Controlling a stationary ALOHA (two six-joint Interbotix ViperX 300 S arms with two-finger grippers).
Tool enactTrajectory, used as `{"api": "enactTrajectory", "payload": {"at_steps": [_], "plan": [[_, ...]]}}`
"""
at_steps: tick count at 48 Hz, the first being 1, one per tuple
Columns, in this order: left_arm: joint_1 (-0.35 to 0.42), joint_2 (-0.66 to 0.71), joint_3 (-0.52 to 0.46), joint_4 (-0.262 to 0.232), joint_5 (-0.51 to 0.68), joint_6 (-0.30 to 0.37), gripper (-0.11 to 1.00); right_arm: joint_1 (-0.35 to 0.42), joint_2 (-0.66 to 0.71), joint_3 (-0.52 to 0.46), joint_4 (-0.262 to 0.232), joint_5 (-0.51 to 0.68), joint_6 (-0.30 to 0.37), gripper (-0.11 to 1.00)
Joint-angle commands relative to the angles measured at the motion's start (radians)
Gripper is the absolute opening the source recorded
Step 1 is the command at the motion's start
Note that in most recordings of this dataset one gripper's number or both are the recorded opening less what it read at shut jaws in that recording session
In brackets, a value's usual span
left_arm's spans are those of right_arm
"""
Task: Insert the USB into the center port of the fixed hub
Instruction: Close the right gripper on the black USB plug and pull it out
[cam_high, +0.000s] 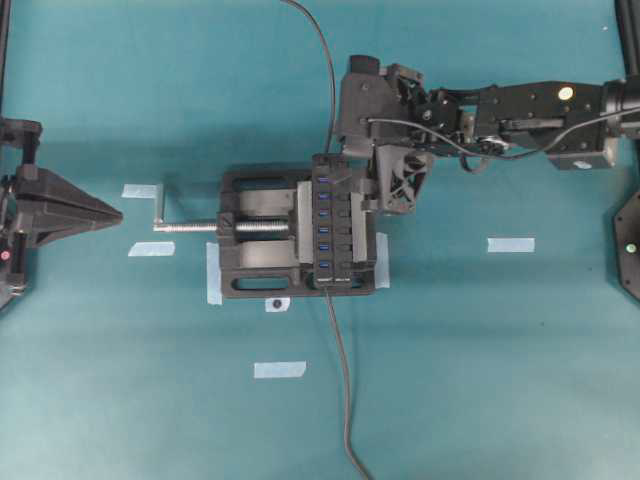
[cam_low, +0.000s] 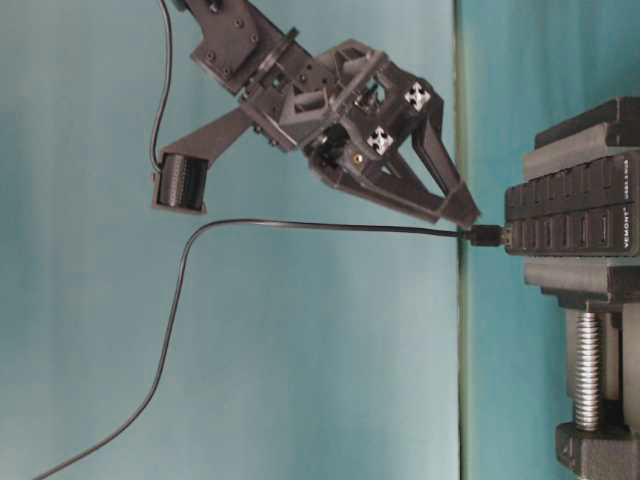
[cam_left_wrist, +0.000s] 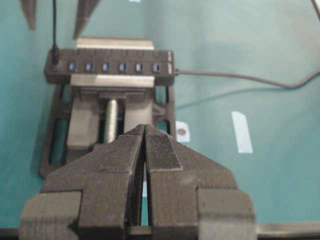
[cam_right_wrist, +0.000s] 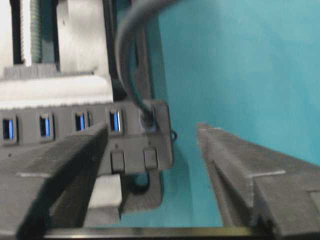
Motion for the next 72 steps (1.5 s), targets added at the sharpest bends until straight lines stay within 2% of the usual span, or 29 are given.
{"api": "enactTrajectory", "payload": {"at_steps": [1,8,28,35,41,59,64,72], "plan": [[0.002,0.002,-0.025,0.002,-0.008,0.000,0.00,0.009,-0.006,-0.028,0.002,-0.012,0.002,0.78],[0.002,0.002,-0.026,0.002,-0.008,-0.002,0.00,0.012,0.008,-0.037,0.002,-0.017,0.002,0.74],[0.000,0.000,-0.025,0.002,-0.008,-0.002,0.00,0.009,0.043,-0.061,0.003,-0.015,0.005,0.73],[0.002,0.000,-0.023,0.002,-0.008,-0.026,0.00,0.009,0.048,-0.067,0.008,-0.012,0.006,0.69],[0.002,0.000,-0.020,0.002,-0.006,-0.043,0.00,0.009,0.052,-0.067,0.008,0.000,0.006,0.60],[0.002,0.000,-0.021,0.002,-0.005,-0.044,0.00,0.009,0.054,-0.083,0.015,0.026,0.008,0.20],[0.002,0.000,-0.021,0.002,-0.003,-0.044,0.00,0.009,0.054,-0.084,0.015,0.029,0.006,0.14],[0.002,0.000,-0.020,0.002,-0.003,-0.044,0.00,0.011,0.054,-0.080,0.015,0.032,0.005,0.11]]}}
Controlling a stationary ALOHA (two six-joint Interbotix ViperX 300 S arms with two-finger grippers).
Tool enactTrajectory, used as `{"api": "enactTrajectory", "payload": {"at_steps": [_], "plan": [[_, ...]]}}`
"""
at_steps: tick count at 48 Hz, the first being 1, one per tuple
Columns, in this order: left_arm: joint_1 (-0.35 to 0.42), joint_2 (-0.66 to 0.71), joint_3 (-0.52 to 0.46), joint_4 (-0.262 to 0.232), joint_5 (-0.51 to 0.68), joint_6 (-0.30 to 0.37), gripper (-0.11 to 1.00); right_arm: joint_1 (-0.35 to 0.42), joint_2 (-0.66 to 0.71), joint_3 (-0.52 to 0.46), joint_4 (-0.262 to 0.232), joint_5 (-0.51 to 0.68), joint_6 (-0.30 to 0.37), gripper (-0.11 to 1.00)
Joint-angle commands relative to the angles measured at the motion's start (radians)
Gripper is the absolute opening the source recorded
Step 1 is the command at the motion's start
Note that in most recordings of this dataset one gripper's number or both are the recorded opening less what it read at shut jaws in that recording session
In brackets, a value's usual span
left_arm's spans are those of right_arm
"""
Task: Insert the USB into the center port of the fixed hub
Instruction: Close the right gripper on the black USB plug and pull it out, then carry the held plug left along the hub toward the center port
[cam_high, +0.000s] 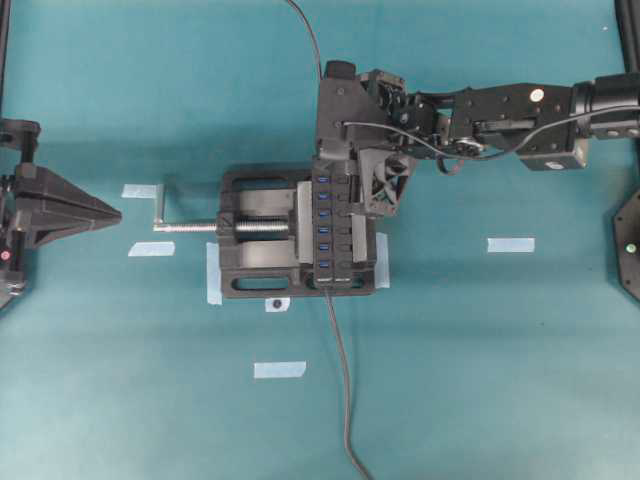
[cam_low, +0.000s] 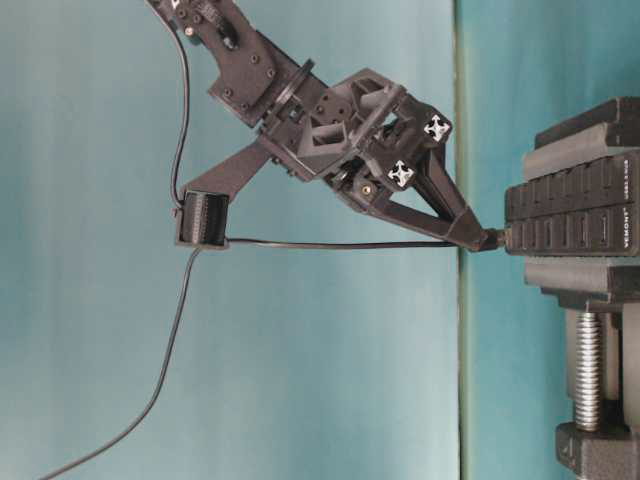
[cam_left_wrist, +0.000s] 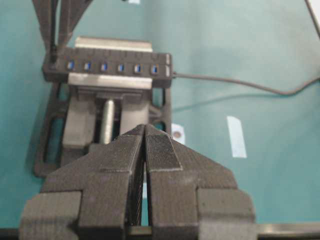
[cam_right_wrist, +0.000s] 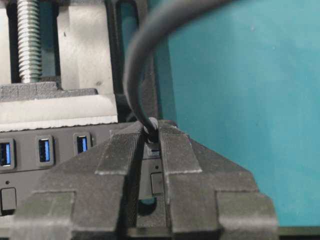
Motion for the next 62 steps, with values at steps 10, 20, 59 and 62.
{"api": "enactTrajectory", "payload": {"at_steps": [10,20,59,62], "plan": [[0.002,0.005,-0.018,0.000,-0.005,-0.002,0.00,0.006,-0.015,-0.020,0.003,-0.005,0.005,0.11],[0.002,0.005,-0.018,0.000,-0.005,-0.002,0.00,0.008,-0.018,-0.021,0.003,-0.003,0.003,0.11],[0.002,0.005,-0.018,0.000,-0.005,-0.002,0.00,0.009,-0.080,-0.015,0.025,0.005,0.025,0.11],[0.002,0.005,-0.018,0.002,-0.005,-0.002,0.00,0.009,-0.086,-0.015,0.026,0.005,0.026,0.11]]}}
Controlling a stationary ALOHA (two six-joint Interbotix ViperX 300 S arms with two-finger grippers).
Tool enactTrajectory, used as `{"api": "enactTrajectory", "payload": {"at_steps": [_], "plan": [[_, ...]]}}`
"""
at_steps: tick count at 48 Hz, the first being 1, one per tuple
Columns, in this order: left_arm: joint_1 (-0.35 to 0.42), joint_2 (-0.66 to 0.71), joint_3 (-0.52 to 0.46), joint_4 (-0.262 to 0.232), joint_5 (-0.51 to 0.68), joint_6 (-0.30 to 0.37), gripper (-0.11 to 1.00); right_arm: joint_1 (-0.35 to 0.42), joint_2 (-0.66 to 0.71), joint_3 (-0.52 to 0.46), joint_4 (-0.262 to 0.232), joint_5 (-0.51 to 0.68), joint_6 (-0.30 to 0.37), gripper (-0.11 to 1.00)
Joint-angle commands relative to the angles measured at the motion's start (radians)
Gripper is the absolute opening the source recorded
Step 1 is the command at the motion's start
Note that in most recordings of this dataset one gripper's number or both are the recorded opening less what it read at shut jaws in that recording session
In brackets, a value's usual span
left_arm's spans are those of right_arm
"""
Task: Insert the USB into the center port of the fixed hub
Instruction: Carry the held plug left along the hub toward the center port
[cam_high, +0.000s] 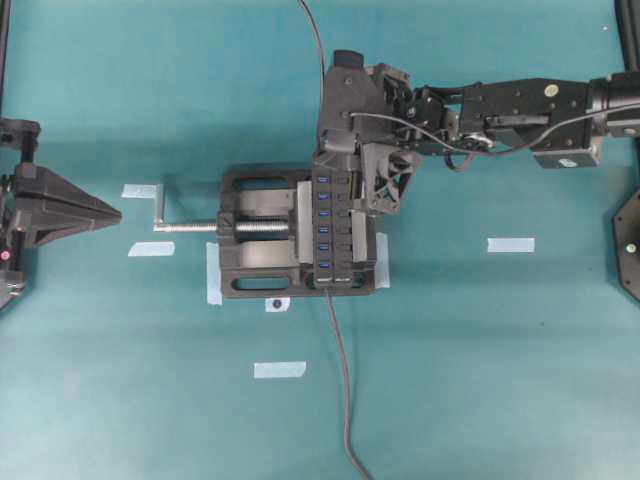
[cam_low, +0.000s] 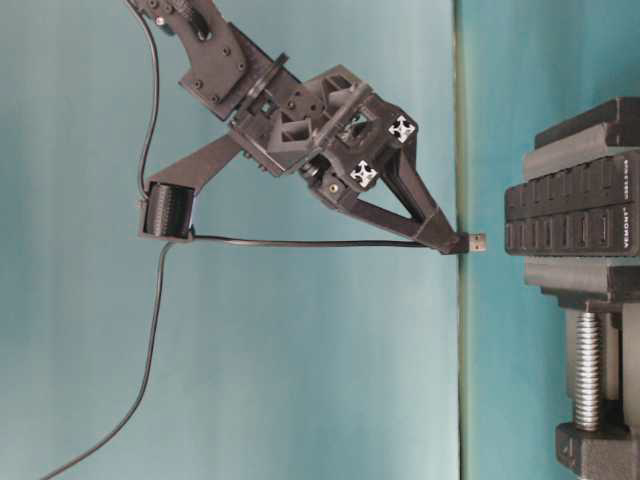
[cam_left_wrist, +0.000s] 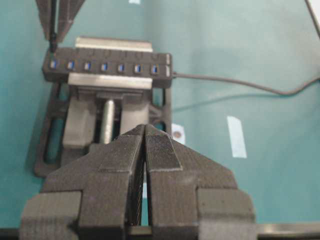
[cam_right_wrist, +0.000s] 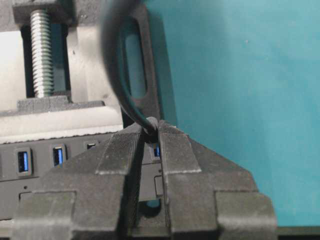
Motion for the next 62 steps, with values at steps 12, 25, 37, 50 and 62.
{"api": "enactTrajectory", "payload": {"at_steps": [12,25,37,50,62], "plan": [[0.002,0.005,-0.018,0.002,-0.005,-0.002,0.00,0.008,-0.057,-0.015,0.003,0.025,0.011,0.11],[0.002,0.005,-0.017,0.002,-0.005,-0.002,0.00,0.021,-0.075,-0.012,0.003,0.026,0.009,0.11],[0.003,0.005,-0.017,0.002,-0.005,-0.002,0.00,0.041,-0.098,-0.015,0.003,0.055,0.011,0.11],[0.012,0.005,-0.014,0.002,-0.005,-0.002,0.00,0.069,-0.138,-0.011,0.006,0.058,0.011,0.11],[0.014,0.005,-0.014,0.002,-0.005,-0.003,0.00,0.078,-0.141,0.015,0.006,0.049,0.009,0.11]]}}
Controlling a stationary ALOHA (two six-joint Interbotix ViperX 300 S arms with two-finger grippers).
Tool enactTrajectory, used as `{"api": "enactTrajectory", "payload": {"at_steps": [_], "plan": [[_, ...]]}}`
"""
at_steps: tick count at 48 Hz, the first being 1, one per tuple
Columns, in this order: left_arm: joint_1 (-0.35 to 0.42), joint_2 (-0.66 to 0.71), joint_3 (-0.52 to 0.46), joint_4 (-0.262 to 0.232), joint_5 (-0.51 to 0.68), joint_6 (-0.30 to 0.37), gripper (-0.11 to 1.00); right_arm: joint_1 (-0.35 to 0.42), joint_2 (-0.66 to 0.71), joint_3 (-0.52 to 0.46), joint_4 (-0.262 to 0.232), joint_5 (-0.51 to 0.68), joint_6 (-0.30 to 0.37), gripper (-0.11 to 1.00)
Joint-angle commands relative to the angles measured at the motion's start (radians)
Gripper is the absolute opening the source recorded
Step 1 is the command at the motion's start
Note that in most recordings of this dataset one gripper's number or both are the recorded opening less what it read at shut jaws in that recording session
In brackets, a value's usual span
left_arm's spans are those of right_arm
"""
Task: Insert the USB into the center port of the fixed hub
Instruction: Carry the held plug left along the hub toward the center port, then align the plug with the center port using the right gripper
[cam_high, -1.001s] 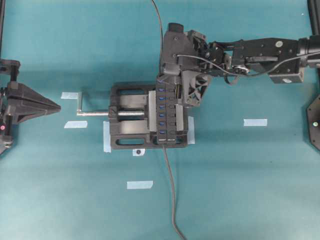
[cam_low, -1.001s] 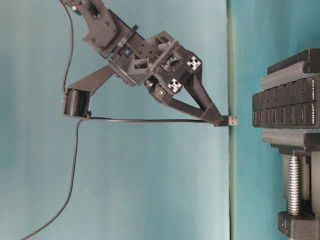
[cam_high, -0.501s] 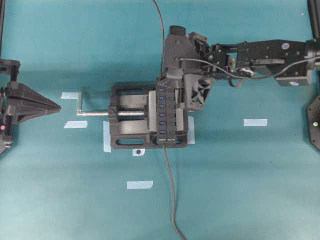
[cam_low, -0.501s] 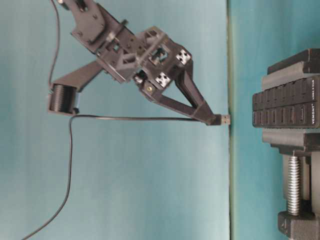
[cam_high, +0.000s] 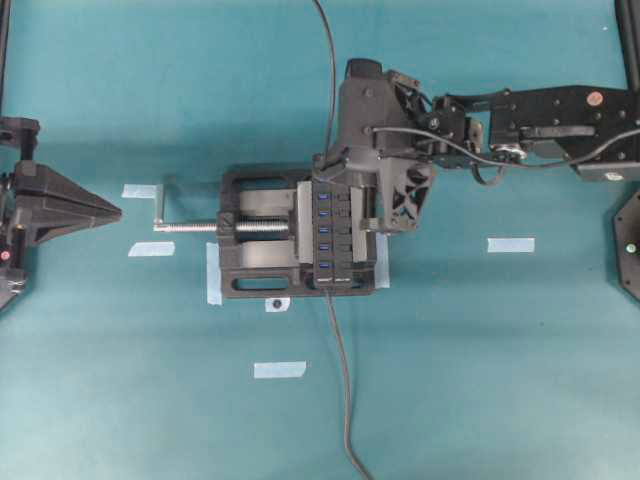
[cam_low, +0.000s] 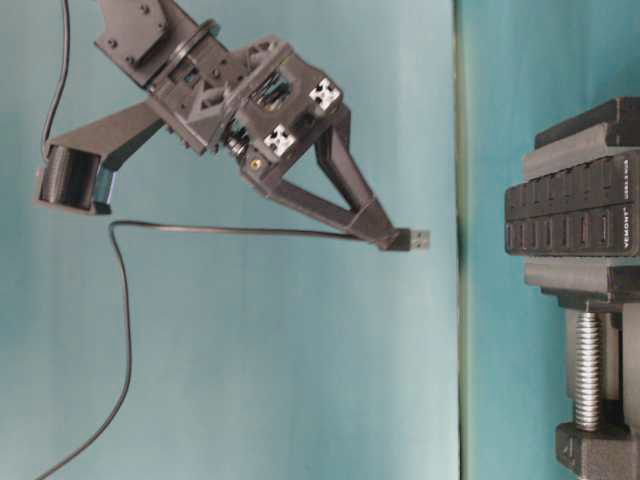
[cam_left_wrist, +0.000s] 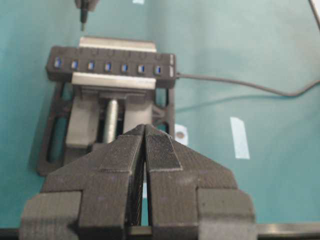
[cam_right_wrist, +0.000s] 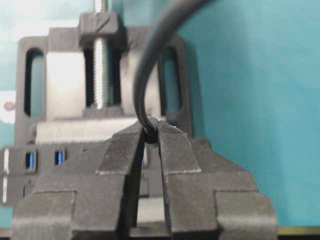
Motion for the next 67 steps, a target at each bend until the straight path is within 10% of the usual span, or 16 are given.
{"api": "enactTrajectory", "payload": {"at_steps": [1,67], "plan": [[0.003,0.005,-0.015,0.002,-0.005,-0.002,0.00,0.008,-0.028,-0.003,0.002,-0.014,0.008,0.11],[0.005,0.003,-0.012,0.002,-0.009,-0.002,0.00,0.034,0.066,0.040,0.015,-0.115,0.063,0.11]]}}
